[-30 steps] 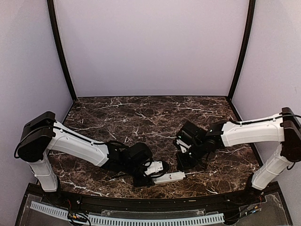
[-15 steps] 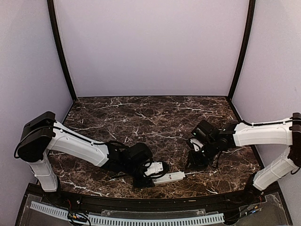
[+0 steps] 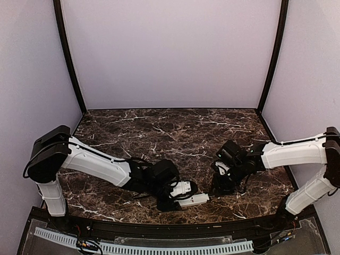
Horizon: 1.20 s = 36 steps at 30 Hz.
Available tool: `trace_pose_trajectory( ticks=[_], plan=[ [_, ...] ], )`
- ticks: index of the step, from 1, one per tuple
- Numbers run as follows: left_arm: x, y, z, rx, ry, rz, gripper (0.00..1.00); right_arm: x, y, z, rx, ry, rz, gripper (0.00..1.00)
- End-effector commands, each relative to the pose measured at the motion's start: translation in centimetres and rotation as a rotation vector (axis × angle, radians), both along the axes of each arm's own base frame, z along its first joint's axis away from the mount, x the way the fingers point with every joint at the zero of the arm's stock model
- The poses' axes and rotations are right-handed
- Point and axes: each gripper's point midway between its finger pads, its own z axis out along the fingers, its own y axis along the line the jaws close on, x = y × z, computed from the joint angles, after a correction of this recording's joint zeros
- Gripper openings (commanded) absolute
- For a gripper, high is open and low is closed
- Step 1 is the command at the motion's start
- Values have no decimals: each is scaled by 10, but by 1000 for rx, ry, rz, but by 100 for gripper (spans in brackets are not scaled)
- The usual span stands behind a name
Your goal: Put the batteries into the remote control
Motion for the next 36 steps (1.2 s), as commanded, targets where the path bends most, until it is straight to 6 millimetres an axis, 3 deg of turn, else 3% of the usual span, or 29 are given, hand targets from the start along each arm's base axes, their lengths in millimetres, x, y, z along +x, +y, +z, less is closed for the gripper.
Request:
trace_pose_trajectory(
  ticks=[1,6,16,23,27,36],
  plan=[
    [-5,-4,-7,12,16,-33,52,-1,12,2,92,18,7,35],
    [-7,-7,-7,4,24,-46,50,0,13,-4,125,35,14,39],
    [-8,-6,-12,15,28,-54,45,1,15,-15,125,49,21,25],
    [-7,-7,-11,14,26,-51,43,-1,19,-11,151,53,11,18],
    [-6,-9,-11,15,25,-49,43,-1,21,-7,154,49,18,20],
    [-6,-8,-11,21,26,-47,43,3,15,-1,111,22,20,34]
  ],
)
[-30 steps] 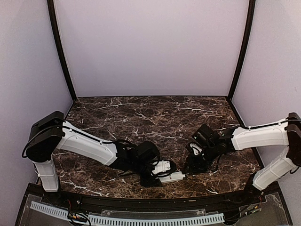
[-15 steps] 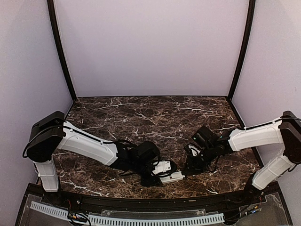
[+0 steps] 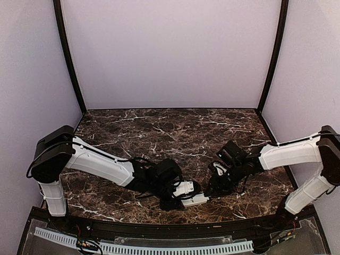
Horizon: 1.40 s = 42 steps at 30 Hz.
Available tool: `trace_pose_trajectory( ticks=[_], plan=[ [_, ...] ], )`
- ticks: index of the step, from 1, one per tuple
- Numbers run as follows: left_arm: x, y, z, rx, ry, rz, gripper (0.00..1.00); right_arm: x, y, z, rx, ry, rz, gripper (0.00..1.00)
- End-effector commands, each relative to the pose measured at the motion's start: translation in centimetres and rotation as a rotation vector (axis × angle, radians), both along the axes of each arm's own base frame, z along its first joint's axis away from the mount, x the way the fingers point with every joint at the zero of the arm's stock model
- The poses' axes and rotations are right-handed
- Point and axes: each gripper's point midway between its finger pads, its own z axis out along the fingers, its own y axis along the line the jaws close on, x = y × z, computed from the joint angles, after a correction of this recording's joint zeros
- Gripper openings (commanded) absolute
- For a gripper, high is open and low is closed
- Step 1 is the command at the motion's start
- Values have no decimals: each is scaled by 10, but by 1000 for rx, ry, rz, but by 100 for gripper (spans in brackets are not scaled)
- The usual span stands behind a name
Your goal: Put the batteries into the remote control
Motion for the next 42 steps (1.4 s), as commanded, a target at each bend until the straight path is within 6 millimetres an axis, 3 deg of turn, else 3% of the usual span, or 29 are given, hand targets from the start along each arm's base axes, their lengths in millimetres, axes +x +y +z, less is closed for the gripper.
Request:
trace_pose_trajectory(
  ticks=[1,17,24,25,26,27,32,37,42],
  plan=[
    [-7,3,-8,37,24,-18,43,4,0,6,-12,-26,5,35],
    [-6,-1,-5,26,26,-17,41,-2,15,0,-33,-16,20,39],
    [-6,0,-6,29,29,-16,40,-2,17,5,-96,-50,23,66],
    [-6,0,-6,31,30,-13,40,-1,17,6,-108,-56,22,75],
    [-6,0,-6,30,31,-12,40,-1,17,7,-121,-60,19,96],
    [-6,0,-6,31,32,-10,40,-1,18,8,-128,-65,14,98],
    [-6,3,-8,39,34,-5,42,0,15,10,-181,-75,-19,99],
    [-11,17,-8,45,43,-9,61,4,10,14,-206,-95,-40,99],
    [-13,33,-5,47,29,22,67,2,16,17,-182,-81,-27,99]
  ],
)
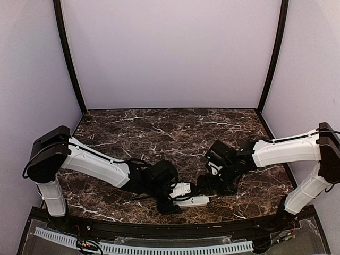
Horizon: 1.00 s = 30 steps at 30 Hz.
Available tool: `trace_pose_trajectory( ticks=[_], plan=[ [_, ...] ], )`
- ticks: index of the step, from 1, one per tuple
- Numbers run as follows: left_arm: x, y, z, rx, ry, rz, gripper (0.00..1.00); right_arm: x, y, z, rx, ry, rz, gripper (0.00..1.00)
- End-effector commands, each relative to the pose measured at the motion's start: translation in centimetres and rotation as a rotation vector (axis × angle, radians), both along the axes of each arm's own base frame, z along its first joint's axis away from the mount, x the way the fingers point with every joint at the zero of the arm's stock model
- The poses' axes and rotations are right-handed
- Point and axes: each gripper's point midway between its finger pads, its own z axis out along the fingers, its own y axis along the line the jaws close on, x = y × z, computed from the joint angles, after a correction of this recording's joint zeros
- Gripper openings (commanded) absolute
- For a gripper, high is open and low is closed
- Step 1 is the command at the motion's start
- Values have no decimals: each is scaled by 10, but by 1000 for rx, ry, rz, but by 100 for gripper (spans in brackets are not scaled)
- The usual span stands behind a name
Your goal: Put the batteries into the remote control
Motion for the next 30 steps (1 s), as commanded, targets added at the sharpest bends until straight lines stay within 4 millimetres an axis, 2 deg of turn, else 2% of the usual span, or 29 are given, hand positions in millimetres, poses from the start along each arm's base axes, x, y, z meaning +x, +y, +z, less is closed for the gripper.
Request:
trace_pose_trajectory(
  ticks=[1,5,9,12,20,30],
  plan=[
    [-7,29,-6,62,13,34,67,3,15,9,44,-8,7,99],
    [-8,47,-8,86,12,76,67,4,20,10,51,2,23,99],
    [-8,61,-8,89,9,120,67,7,15,5,-2,4,37,99],
    [-8,70,-12,82,10,132,67,5,22,3,45,26,43,99],
    [-8,65,-12,16,-1,123,57,8,8,19,36,-11,-55,99],
    [-10,58,-12,-15,-9,86,45,-9,5,1,-25,51,-85,99]
  ],
)
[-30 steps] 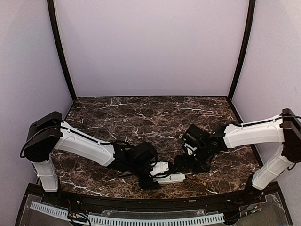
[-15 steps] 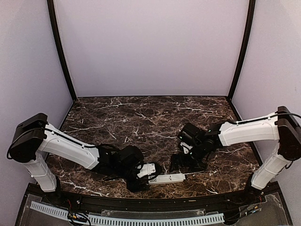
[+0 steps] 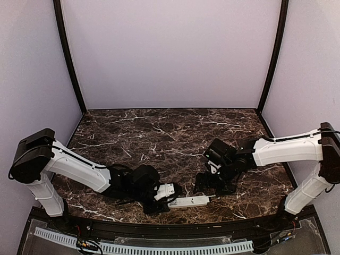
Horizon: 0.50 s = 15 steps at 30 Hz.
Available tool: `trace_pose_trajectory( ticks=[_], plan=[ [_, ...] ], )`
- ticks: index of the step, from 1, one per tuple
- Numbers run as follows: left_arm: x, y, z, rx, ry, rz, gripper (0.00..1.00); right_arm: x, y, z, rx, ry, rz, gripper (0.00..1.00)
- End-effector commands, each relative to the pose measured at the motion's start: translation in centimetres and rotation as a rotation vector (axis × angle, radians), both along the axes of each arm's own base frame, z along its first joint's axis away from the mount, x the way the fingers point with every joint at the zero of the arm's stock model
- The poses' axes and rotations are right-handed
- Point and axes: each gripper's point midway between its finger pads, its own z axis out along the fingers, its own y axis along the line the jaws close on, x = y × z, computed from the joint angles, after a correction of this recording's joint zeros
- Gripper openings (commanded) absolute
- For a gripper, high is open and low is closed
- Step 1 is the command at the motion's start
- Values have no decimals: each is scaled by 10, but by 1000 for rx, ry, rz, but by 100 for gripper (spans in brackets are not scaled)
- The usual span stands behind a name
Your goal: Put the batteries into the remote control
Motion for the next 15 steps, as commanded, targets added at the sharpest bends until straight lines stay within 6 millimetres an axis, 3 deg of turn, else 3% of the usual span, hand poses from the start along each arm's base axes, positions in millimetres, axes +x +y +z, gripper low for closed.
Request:
trace_pose_trajectory(
  ticks=[1,8,15],
  plan=[
    [-7,7,-10,26,27,-20,44,-10,-5,-13,-59,31,-26,99],
    [-12,6,-10,10,55,-30,38,-15,4,-13,-61,36,-45,98],
    [-13,7,-11,12,57,-30,38,-8,11,-18,-77,14,-11,98]
  ],
)
